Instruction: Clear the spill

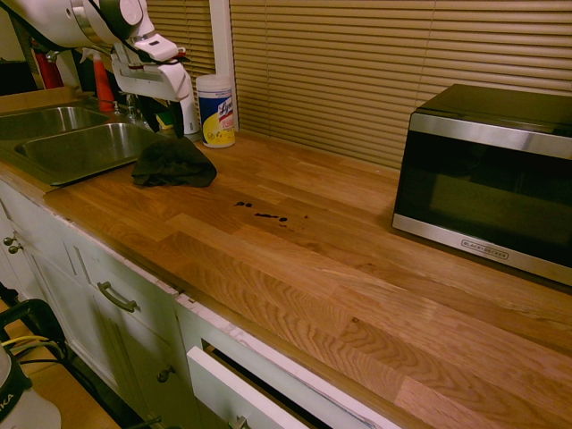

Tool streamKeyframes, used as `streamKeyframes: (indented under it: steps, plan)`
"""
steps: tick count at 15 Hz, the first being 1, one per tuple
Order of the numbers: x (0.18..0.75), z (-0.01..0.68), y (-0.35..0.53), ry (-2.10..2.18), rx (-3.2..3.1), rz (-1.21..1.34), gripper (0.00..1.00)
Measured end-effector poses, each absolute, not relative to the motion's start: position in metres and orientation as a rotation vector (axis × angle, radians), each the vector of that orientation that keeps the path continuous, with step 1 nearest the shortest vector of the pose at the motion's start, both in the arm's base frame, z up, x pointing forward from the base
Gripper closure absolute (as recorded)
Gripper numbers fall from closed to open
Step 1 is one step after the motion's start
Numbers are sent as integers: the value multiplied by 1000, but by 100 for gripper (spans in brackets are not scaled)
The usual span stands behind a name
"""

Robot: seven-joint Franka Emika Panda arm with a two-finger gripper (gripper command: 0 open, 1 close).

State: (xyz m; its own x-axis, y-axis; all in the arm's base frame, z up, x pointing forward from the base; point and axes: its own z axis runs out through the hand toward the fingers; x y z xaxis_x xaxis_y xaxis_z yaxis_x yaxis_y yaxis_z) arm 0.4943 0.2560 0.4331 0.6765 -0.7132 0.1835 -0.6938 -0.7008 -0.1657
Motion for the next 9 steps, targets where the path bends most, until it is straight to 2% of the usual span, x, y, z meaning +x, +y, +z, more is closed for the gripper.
streamKeyframes:
  steps: [9]
  plan:
    - [527,386,317,1418,-2699,-428,0]
